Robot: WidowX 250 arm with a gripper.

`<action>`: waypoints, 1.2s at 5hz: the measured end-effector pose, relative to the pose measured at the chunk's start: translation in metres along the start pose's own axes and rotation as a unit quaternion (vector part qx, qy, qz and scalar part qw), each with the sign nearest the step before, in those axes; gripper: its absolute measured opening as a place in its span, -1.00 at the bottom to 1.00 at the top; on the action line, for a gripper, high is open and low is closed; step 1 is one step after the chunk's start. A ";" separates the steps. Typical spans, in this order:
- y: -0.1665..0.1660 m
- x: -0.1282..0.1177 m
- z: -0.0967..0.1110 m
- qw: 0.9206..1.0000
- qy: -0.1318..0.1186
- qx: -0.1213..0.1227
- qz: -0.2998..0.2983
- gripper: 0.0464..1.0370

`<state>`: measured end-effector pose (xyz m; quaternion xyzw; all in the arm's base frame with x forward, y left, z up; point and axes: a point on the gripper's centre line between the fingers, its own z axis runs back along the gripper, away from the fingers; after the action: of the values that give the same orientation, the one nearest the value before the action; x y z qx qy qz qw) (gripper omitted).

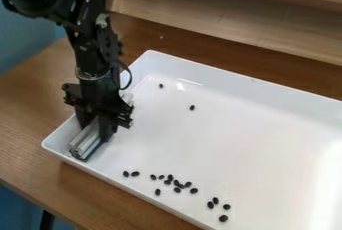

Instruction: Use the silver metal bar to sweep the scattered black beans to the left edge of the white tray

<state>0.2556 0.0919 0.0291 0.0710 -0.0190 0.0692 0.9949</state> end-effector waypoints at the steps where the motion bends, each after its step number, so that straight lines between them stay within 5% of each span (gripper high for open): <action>1: -0.007 -0.006 0.005 1.000 0.013 -0.024 0.008 -0.29; 2: -0.036 -0.006 0.013 0.997 0.032 -0.060 0.028 -0.29; 6: -0.192 -0.007 0.084 0.995 -0.014 -0.071 0.063 -0.29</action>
<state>0.2728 -0.1090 0.0848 0.0001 -0.0422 0.1297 0.9907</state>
